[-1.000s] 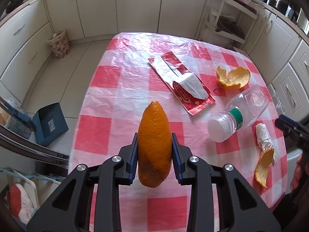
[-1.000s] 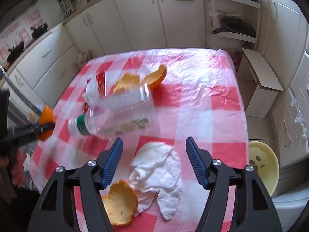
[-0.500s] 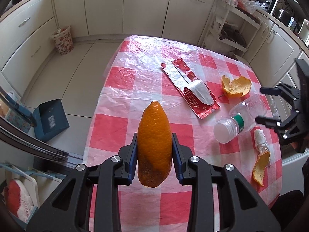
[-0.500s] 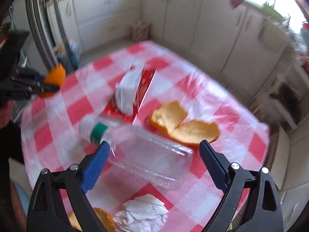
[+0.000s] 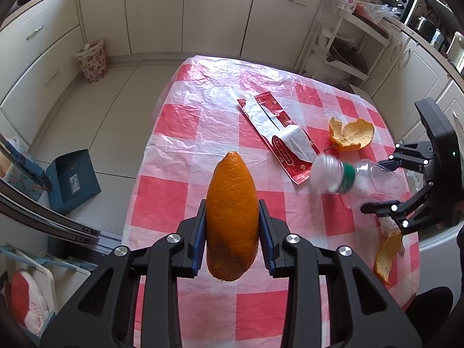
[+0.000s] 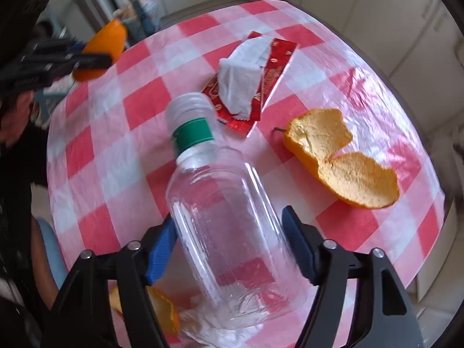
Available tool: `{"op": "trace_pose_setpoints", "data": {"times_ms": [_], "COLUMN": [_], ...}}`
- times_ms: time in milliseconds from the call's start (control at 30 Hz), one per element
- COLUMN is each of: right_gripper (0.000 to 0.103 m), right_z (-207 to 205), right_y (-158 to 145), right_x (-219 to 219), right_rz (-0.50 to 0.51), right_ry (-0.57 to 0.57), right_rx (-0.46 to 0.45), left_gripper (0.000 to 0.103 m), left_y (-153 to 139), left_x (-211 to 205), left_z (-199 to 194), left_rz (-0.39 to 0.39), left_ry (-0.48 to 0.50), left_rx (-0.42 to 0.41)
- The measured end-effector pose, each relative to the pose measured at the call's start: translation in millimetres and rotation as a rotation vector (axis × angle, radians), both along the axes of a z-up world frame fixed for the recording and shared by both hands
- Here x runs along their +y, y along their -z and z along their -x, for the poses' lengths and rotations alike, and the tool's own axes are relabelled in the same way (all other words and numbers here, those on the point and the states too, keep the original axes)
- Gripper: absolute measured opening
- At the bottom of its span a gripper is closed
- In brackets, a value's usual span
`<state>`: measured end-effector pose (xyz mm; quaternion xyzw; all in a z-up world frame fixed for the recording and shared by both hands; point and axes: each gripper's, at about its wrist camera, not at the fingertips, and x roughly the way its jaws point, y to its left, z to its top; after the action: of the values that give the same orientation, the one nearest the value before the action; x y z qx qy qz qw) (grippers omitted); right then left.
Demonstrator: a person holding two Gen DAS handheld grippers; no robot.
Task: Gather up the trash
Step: 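Grasp the clear plastic water bottle with the right gripper while the left gripper holds the orange, then carry the bottle and orange over the yellow bucket and open both grippers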
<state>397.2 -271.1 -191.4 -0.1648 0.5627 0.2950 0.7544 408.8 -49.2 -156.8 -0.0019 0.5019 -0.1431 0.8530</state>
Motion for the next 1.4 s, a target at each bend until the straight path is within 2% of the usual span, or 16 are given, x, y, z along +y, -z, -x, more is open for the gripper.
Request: {"op": "trace_pose_setpoints", "data": {"times_ms": [67,167,300,367,433,600,700,767,900,1100,1200,1233,1267,1300,1400], "right_gripper": [0.055,0.055,0.055,0.055,0.055,0.055,0.055,0.055,0.055,0.055,0.056,0.059,0.063,0.064,0.067], "right_z": [9,29,69,78,92,122,141,153,171,168,168,166,167,168,181], "right_y": [-4,-19,-50,-60,-63,-56,-38,-24,4,34,61,67,69,66,37], "right_x": [2,-5,-42,-63,-89,-160,-200,-217,-242,-274,-288,-291,-295,-298,-313], "right_rz": [-0.028,-0.146,-0.402,-0.481,-0.531,-0.585,-0.528,-0.492,-0.392,-0.291,-0.253,-0.226,-0.201,-0.199,-0.297], "right_ry": [0.056,0.175,0.398,0.485,0.576,0.828,0.983,1.04,1.105,1.177,1.215,1.235,1.258,1.269,1.307], "right_rx": [-0.062,-0.142,-0.254,-0.277,-0.285,-0.319,-0.305,-0.275,-0.203,-0.131,-0.032,-0.015,-0.015,-0.028,-0.121], "left_gripper": [0.031,0.031,0.031,0.031,0.031,0.031,0.031,0.031,0.031,0.03,0.03,0.03,0.03,0.03,0.03], "left_y": [0,-2,-8,-9,-10,-13,-14,-14,-14,-16,-20,-22,-23,-24,-29], "left_x": [0,1,1,-3,-9,-29,-44,-54,-79,-115,-135,-142,-149,-156,-178], "left_z": [1,4,10,15,20,37,50,60,76,81,86,88,89,91,97], "left_rz": [0.003,0.01,0.032,0.039,0.045,0.059,0.069,0.075,0.072,0.1,0.118,0.124,0.13,0.133,0.156], "left_ry": [0.0,0.0,0.008,0.021,0.041,0.092,0.124,0.154,0.206,0.251,0.287,0.301,0.317,0.329,0.374], "left_rx": [0.001,-0.007,-0.025,-0.03,-0.039,-0.055,-0.061,-0.066,-0.077,-0.074,-0.093,-0.099,-0.106,-0.111,-0.12]}}
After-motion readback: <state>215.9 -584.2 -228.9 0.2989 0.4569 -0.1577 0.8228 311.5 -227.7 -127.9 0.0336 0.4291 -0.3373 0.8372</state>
